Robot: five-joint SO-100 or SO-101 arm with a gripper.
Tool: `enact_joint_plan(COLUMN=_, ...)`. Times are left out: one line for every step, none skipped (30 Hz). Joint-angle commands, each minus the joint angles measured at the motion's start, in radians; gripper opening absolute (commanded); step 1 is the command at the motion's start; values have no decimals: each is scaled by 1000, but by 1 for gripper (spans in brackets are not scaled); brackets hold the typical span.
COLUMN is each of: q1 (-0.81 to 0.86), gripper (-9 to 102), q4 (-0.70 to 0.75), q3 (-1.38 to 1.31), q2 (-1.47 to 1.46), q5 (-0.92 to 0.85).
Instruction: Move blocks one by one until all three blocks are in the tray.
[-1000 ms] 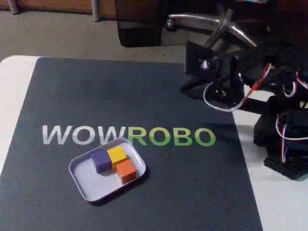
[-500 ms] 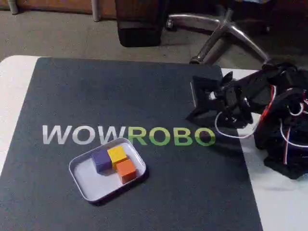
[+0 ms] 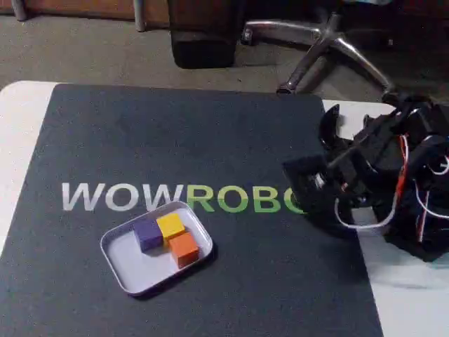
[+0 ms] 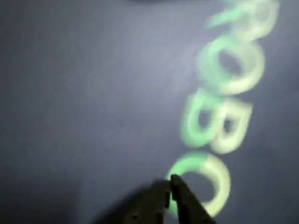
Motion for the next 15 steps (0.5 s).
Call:
enact_joint_plan(q1=-35, gripper=-8, q4=46, q3=-6, q2=2, q5=98)
enact_joint_plan(q1=-31, gripper=-8, q4=58, q3=-6, q2=2, q5=172)
enact_joint_plan(q1=-28, gripper=-8, q4=63, q3=-6, q2=2, q5=209)
enact_joint_plan(q1=-9, gripper=-7, q4=60, q3=-6, q2=2, q5=213)
enact_joint_plan(q1=8, gripper=-5, q4=58, q3=-6, q2=2, q5=218)
enact_joint_plan(q1=28, gripper=-3, q4=57, q3=-6, q2=2, q5=221)
enact_joint_plan(q1=43, gripper=-1, q4=57, q3=-6, q2=2, q5=221)
enact_joint_plan(q1=49, gripper=-1, q4=57, q3=-6, q2=2, q5=222)
enact_joint_plan(q1=52, gripper=0, q4=57, q3=-6, q2=2, q5=222)
enact_joint_plan(q1=52, gripper=0, q4=57, q3=-6, q2=2, q5=224)
enact_joint_plan(q1=52, gripper=0, q4=57, q3=-6, q2=2, q5=224)
enact_joint_plan(q1=52, gripper=0, q4=57, q3=-6, q2=2, q5=224)
enact_joint_plan(q1=52, gripper=0, q4=57, q3=-6, q2=2, q5=224)
enact_joint_plan(q1=51, gripper=0, q4=58, q3=-6, q2=2, q5=224)
enact_joint_plan(q1=51, gripper=0, q4=60, q3=-6, q2=2, q5=224)
